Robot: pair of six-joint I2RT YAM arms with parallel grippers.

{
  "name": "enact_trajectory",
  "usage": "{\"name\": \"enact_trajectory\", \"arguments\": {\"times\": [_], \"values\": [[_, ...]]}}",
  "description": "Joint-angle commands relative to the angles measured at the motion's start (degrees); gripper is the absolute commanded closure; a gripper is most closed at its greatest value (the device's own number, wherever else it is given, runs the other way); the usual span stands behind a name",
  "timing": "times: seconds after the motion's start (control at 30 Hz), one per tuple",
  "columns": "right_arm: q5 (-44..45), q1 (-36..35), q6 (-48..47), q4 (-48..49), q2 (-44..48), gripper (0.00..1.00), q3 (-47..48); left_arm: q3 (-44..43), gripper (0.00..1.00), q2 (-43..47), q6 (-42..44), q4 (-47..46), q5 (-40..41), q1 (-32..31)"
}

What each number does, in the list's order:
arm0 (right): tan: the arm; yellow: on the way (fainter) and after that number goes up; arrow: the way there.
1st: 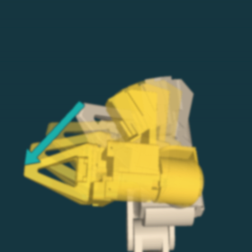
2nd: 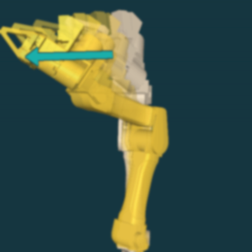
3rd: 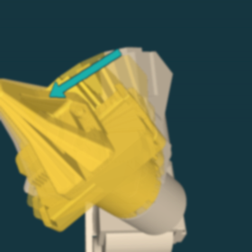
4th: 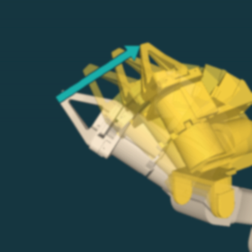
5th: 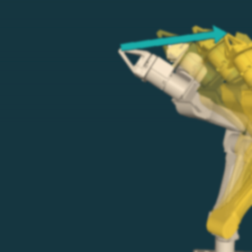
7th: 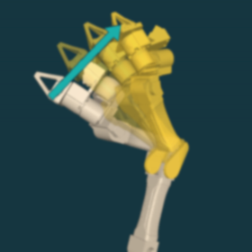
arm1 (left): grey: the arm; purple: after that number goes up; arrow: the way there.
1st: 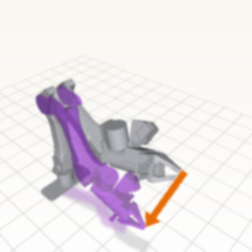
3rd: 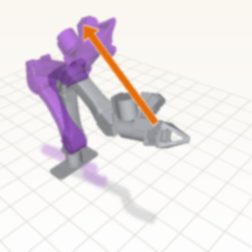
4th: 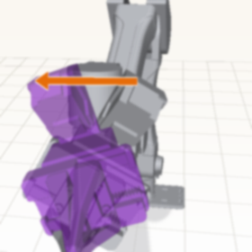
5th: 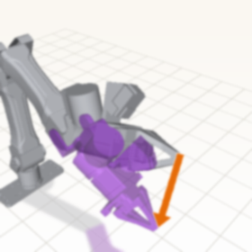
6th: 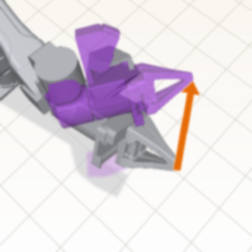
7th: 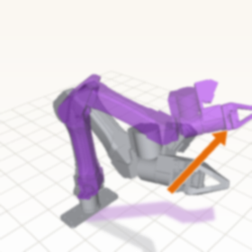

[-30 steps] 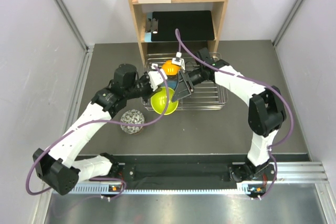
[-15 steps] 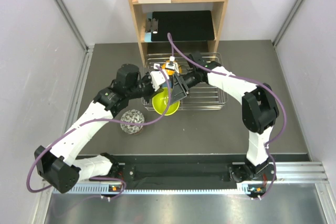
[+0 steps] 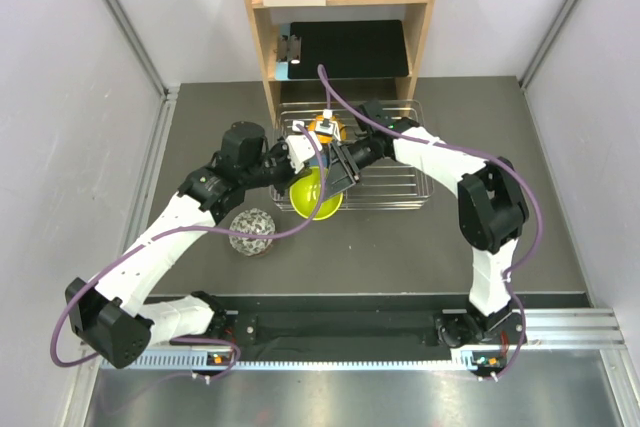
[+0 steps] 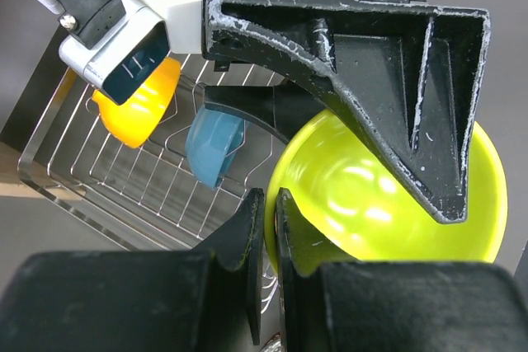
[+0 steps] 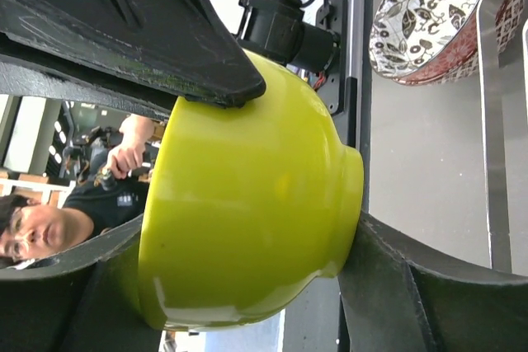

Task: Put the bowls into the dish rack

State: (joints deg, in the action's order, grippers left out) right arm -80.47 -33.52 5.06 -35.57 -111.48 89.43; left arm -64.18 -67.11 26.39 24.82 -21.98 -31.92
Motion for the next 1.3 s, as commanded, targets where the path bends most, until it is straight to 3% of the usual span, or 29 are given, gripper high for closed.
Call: {"name": "enact_trajectory", "arguments": {"times": [0.0, 0.07, 0.1, 0.13, 0.17, 0.27, 0.63, 0.77, 0.8, 0.87, 1.27], "values": [[-6.98, -0.76, -1.19, 1.03, -0.31, 0.5, 3.38, -0.94, 1.0, 0.93, -0.29, -4.69, -1.05, -0.16], [-6.9, -0.76, -1.28, 0.94, -0.4, 0.59, 3.56, -0.68, 0.92, 1.1, -0.2, -4.69, -1.23, -0.16], [-6.9, -0.76, -1.28, 0.94, -0.49, 0.62, 3.56, -0.68, 0.84, 1.11, -0.11, -4.69, -1.31, -0.16], [-6.81, -0.76, -1.37, 0.94, -0.32, 0.65, 3.65, -0.59, 0.66, 1.28, -0.03, -4.69, -1.4, -0.25], [-6.72, -0.76, -1.46, 0.94, -0.32, 0.73, 3.65, -0.59, 0.62, 1.46, -0.03, -4.6, -1.49, -0.25], [-5.49, -0.58, -1.72, 0.94, 0.3, 0.81, 3.74, -0.5, 0.43, 1.72, 0.06, -4.25, -2.02, -0.25], [-1.63, 0.82, -2.25, 1.12, 0.74, 0.85, 2.94, -0.24, 0.32, 3.3, -0.02, -4.16, -1.23, -0.07], [0.92, 1.79, -2.42, 1.29, 1.18, 0.87, 2.33, -0.24, 0.2, 4.71, -1.08, -4.34, -0.26, 0.98], [1.36, 1.96, -2.42, 1.21, 1.44, 0.87, 2.16, -0.15, 0.11, 5.06, -1.25, -4.34, 0.44, 1.16], [2.24, 2.75, -2.6, 1.38, 1.88, 0.87, 1.81, 0.28, 0.02, 5.94, -1.87, -4.69, 1.93, 1.77], [6.98, 7.84, -2.42, 1.74, 7.5, 0.9, 0.13, 3.97, 0.01, 8.31, -1.43, -6.36, 3.96, 10.11]]}}
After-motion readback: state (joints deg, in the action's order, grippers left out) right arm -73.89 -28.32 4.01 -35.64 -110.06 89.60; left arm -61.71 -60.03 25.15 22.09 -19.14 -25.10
